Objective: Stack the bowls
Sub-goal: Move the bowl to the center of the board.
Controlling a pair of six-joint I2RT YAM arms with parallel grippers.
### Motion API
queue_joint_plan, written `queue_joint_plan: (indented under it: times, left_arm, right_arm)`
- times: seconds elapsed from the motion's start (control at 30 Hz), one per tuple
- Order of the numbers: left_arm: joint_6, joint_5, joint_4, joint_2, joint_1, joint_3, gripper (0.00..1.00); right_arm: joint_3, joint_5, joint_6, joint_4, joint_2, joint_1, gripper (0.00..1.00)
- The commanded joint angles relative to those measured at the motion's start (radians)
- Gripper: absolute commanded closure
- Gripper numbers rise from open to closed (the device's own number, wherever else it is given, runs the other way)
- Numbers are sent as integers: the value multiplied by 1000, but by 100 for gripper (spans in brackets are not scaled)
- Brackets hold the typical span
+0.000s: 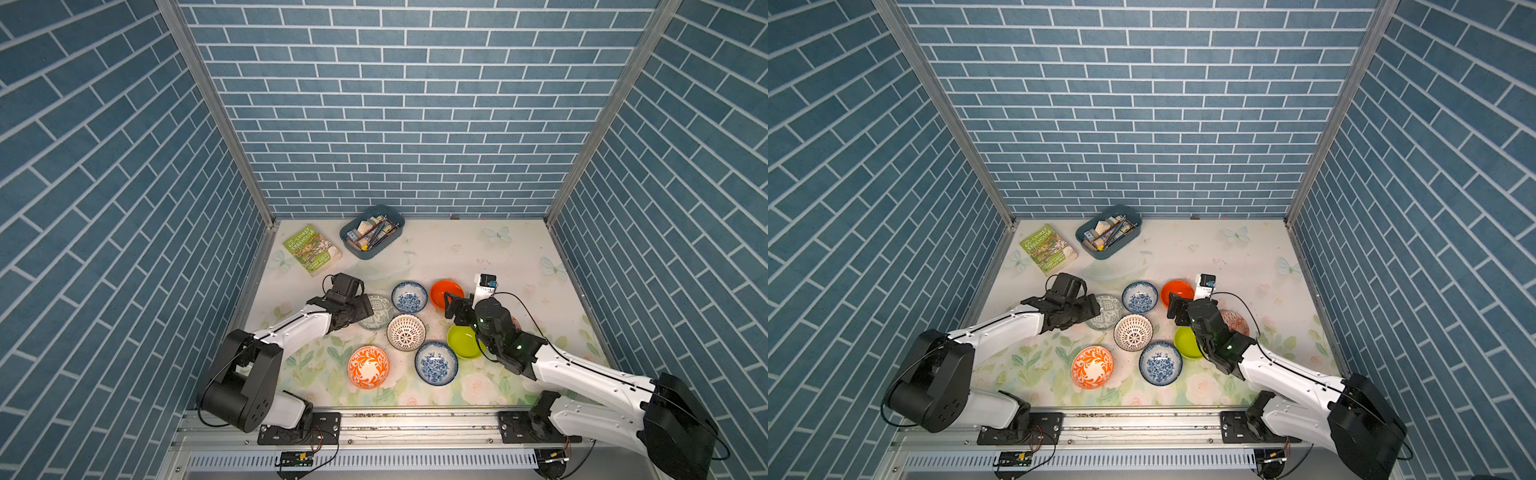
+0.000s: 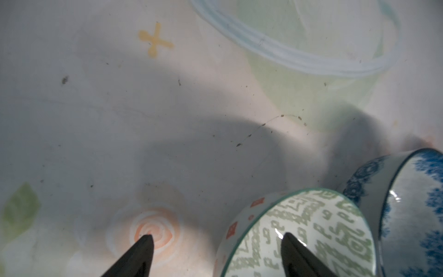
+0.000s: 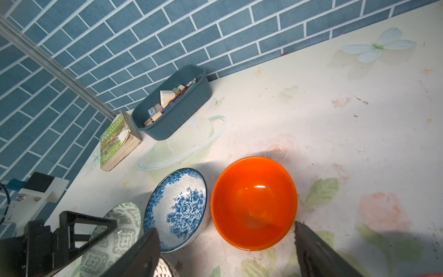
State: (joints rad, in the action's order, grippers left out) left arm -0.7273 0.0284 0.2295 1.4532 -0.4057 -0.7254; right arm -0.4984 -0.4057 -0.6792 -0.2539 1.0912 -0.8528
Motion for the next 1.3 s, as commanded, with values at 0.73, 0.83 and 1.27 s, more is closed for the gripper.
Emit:
queue_joint_plan:
  times: [0.73,0.83,1.27]
  left_arm:
    - [24,-157,63,162,-4,-216,95]
    - [25,-168,64,203,-2,-269,97]
    - [-11,-213,2,243,11,-281,100]
  right_arm:
    - [-45,-42,29,12,37,-11,14]
    - [-45,-44,29,9,38,-11,14]
    - [-66,-39,46,5,71,-11,14]
